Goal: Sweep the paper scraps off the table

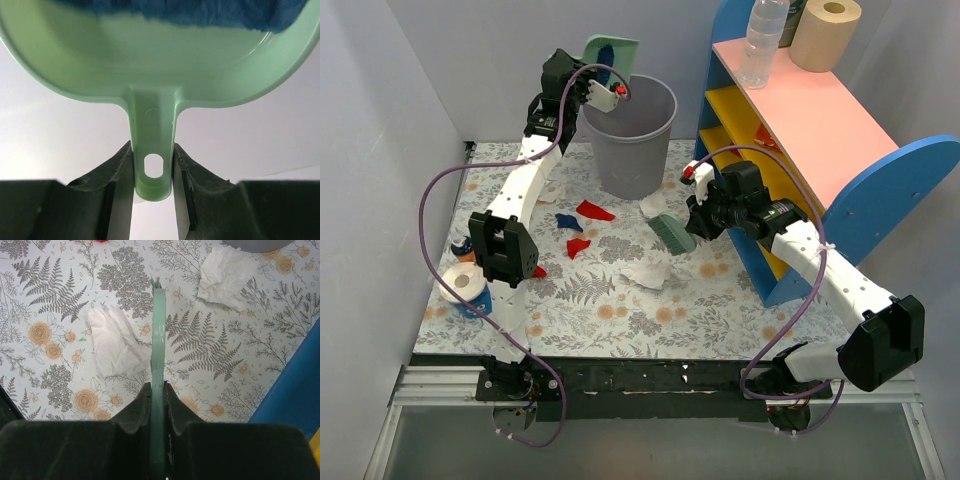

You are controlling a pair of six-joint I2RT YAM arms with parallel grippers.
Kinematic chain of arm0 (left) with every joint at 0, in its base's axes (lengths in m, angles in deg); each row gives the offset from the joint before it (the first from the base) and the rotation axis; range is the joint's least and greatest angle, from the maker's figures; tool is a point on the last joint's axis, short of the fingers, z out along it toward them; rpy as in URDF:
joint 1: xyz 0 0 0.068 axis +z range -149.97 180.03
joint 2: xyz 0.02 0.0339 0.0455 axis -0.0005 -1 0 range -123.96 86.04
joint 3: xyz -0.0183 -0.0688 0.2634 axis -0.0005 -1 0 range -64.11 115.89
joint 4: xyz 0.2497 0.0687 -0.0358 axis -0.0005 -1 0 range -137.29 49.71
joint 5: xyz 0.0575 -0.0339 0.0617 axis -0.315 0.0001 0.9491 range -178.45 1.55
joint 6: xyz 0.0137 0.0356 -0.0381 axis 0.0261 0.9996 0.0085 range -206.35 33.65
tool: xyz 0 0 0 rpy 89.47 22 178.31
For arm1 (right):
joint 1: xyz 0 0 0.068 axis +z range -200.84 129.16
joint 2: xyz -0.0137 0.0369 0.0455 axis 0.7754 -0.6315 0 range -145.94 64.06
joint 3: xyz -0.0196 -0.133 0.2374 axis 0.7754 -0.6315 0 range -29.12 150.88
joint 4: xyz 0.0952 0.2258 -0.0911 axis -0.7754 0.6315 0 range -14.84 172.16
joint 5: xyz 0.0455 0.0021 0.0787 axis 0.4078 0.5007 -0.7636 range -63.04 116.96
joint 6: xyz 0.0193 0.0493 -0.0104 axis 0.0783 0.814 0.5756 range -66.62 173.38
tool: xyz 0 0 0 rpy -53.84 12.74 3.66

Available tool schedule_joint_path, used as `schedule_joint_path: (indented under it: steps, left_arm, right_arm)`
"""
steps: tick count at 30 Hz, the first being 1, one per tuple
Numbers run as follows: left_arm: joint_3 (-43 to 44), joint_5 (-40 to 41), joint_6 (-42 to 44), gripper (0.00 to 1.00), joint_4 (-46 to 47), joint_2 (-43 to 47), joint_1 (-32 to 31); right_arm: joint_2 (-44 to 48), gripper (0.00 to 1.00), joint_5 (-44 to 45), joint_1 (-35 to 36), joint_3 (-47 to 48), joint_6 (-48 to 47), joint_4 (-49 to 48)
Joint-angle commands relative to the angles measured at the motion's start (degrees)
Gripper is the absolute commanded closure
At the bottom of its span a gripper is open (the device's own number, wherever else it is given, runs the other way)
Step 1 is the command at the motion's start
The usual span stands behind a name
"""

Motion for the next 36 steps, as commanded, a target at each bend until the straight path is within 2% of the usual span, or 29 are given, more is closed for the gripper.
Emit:
schedule_joint_path:
  steps: [1, 3, 5, 9, 14, 17, 19, 20, 21, 23, 26, 27, 28, 31, 32, 35, 36]
  left_arm:
    - [-5.7, -4.1, 7.3, 1.00, 5.4, 4.6, 0.0]
    - [-4.3, -6.7, 7.2, 1.00, 10.0, 4.5, 0.8]
    - [3.7, -4.5, 5.7, 1.00, 4.5, 1.0, 0.7]
    - [6.0, -4.1, 4.3, 1.00, 8.9, -0.7, 1.3]
    - [4.9, 1.6, -1.6, 1.00, 16.0, -0.2, 1.0]
    - [5.4, 8.7, -11.9, 1.00, 12.7, 1.8, 1.0]
    - [5.3, 12.0, -25.0, 1.00, 6.6, 5.3, 1.5]
    - [4.8, 13.3, -30.1, 1.00, -0.2, 6.8, 1.7]
    - [4.4, 14.3, -41.9, 1.00, -4.8, 10.7, 2.3]
    - [0.8, 13.1, -51.4, 1.00, -18.4, 15.1, 2.9]
    - [-12.4, 9.8, -65.9, 1.00, -28.0, 26.8, 4.1]
    - [-16.0, 8.4, -68.9, 1.00, -29.1, 29.7, 4.2]
    - [-23.6, 8.0, -72.9, 1.00, -29.5, 35.8, 4.3]
    - [-32.0, 7.0, -78.1, 1.00, -29.0, 45.3, 4.4]
    - [-35.4, 6.9, -80.1, 1.00, -28.6, 46.9, 4.4]
    - [-38.4, 8.3, -85.9, 1.00, -30.3, 50.9, 4.4]
    - [-39.4, 8.3, -86.2, 1.00, -30.8, 51.9, 4.4]
  right_arm:
    - [1.4, 0.99, -2.0, -0.2, -0.3, 0.5, -2.9]
    - [1.2, 0.99, -2.3, -0.2, 0.0, 0.6, -2.9]
    - [0.9, 0.99, -2.1, -0.2, 0.1, 0.7, -3.0]
    - [0.8, 0.99, -2.2, -0.2, 0.1, 0.6, -3.2]
    - [0.6, 0.99, -2.4, -0.2, 0.3, 0.5, -3.3]
    - [0.6, 0.99, -2.1, -0.2, 1.2, -0.1, -3.3]
    - [0.4, 0.99, -1.9, -0.2, 2.2, -0.6, -3.4]
    - [0.2, 0.99, -1.8, -0.2, 2.7, -1.1, -3.4]
    - [-0.1, 0.99, -1.8, -0.2, 3.3, -1.4, -3.4]
    - [-0.6, 0.99, -2.1, -0.2, 5.5, -2.1, -3.3]
    - [-2.6, 0.99, -4.9, -0.2, 9.3, -2.8, -3.3]
    - [-4.7, 0.99, -5.9, 0.2, 10.5, -2.0, -3.5]
    - [-6.0, 0.99, -8.0, 0.5, 12.0, -1.3, -4.0]
    - [-13.5, 0.99, -12.1, 3.4, 19.7, 1.2, -4.2]
    - [-15.7, 0.99, -12.7, 5.4, 24.9, 2.1, -4.3]
    - [-25.2, 0.99, -16.6, 9.1, 33.0, 8.3, -6.5]
    - [-30.2, 0.99, -17.4, 10.0, 38.5, 9.8, -7.3]
